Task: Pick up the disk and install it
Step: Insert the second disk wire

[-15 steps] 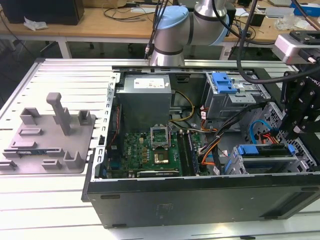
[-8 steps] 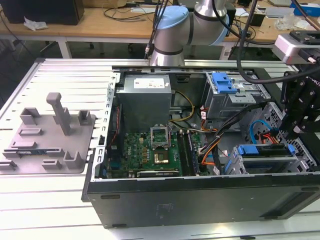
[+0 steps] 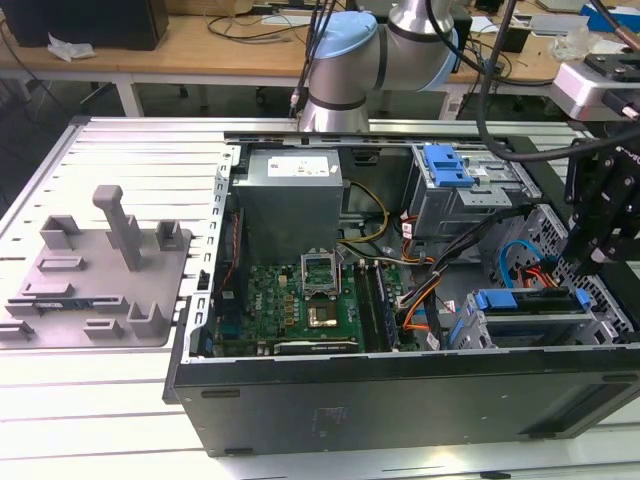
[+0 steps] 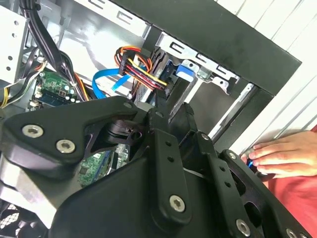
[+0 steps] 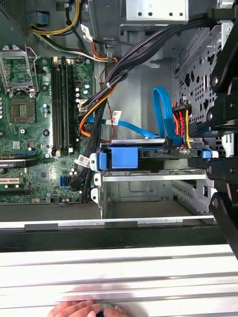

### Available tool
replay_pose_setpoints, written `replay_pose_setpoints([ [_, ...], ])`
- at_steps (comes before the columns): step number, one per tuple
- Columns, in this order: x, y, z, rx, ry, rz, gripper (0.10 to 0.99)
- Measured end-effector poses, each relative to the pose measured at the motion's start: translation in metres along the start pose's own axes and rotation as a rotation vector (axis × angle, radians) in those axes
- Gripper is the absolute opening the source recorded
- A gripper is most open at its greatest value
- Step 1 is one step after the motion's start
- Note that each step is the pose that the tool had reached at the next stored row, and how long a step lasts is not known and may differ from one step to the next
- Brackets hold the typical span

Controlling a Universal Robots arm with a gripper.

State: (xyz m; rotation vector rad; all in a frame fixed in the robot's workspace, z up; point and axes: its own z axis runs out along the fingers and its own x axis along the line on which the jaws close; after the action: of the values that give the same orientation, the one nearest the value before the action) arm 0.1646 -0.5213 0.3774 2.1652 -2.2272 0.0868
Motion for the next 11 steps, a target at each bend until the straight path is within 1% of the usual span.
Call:
replay_pose_setpoints([
  [2, -0.0022, 0.0000, -0.0018, 0.000, 0.0095, 0.000, 0.306],
  [3, -0.0062, 0.0000, -0.0030, 0.001, 0.0216, 0.000, 0.306],
  [4, -0.0122, 0.0001, -0.0042, 0.001, 0.0454, -0.001, 0.306],
  [5, -0.0152, 0.0002, -0.0047, 0.002, 0.0613, -0.001, 0.306],
  [8, -0.0186, 0.0003, -0.0049, 0.002, 0.0830, -0.002, 0.306],
  [10, -0.0210, 0.0004, -0.0051, 0.002, 0.0927, -0.003, 0.306],
  [11, -0.0217, 0.0004, -0.0051, 0.002, 0.0933, -0.003, 0.306],
])
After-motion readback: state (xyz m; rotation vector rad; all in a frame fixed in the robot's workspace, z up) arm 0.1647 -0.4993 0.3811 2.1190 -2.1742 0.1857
